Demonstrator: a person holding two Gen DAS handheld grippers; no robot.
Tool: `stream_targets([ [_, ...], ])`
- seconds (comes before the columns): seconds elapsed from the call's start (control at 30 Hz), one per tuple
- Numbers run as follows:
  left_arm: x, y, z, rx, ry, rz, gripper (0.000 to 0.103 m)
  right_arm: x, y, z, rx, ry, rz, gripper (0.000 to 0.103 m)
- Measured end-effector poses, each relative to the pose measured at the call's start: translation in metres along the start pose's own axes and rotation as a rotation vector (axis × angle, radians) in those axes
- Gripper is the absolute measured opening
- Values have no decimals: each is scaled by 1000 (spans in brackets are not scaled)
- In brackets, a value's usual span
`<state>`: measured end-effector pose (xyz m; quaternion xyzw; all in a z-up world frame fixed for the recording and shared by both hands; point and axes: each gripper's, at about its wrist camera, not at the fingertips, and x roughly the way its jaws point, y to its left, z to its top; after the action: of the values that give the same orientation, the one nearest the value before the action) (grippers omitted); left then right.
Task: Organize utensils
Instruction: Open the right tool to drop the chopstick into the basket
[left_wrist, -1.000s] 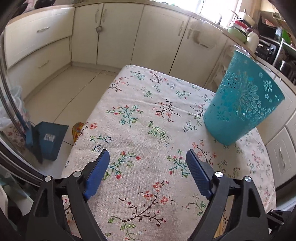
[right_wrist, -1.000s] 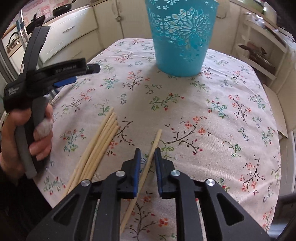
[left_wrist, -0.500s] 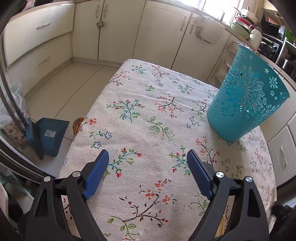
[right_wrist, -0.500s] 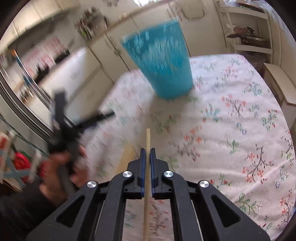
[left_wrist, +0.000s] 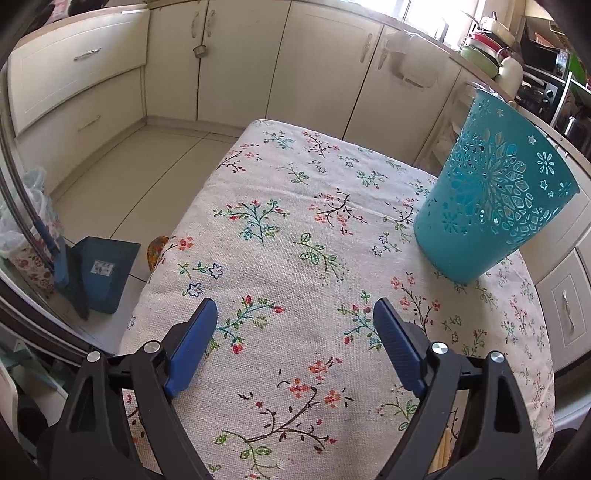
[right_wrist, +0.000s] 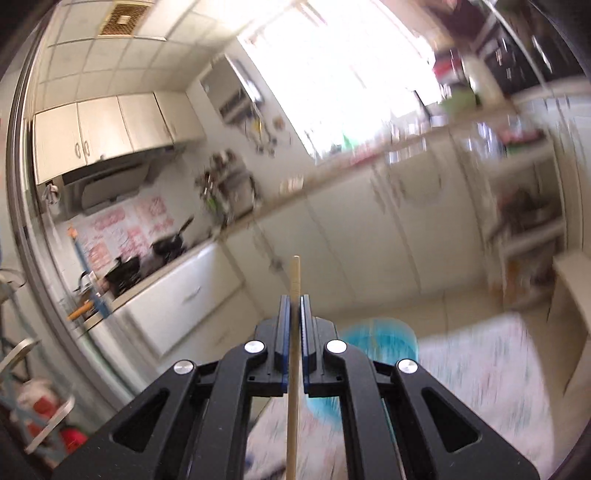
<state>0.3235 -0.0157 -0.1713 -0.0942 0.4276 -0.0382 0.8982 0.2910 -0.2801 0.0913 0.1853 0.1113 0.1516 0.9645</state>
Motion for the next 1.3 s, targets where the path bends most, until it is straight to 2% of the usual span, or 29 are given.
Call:
stream_targets([
  [0.13,-2,-2,-1,11,-15,-2,83,29,0,11,-64,-91,-104,6],
  [0.23,-4,-4,-1,23,-26,-4,83,54,-11,1,-78,-80,-175,6],
  [0.37,-6,-8,-2,42,-40,-4,83,74,-27,-23,-94,11,-219,6],
  [0.5,-6,-8,-2,41,-42,-5,83,68,-34,-46,-115,99,-216,9],
  [0.6,-5,-7,-1,31,-38,-7,83,58,-38,-56,-135,156,-225,23],
  [0.67,-5,-5,-1,27,-34,-6,83,54,-44,-60,-142,186,-262,40],
  [0.9,-4,-8,-2,44,-33,6,83,60,-78,-67,-58,349,-369,45],
  [1.0,-4,-9,-2,47,-35,8,83,74,-91,-71,11,445,-346,45],
  [1.03,-4,-8,-2,45,-34,7,83,78,-93,-72,23,471,-346,41],
  [1.07,-4,-8,-2,43,-33,6,83,83,-96,-73,32,504,-346,26],
  [1.1,-4,-8,-2,41,-32,4,83,87,-98,-74,39,533,-345,22],
  [1.13,-4,-7,-2,39,-32,2,83,89,-98,-75,41,553,-348,10],
  [1.3,-5,-6,-2,34,-37,-4,83,101,-96,-72,37,676,-329,9],
])
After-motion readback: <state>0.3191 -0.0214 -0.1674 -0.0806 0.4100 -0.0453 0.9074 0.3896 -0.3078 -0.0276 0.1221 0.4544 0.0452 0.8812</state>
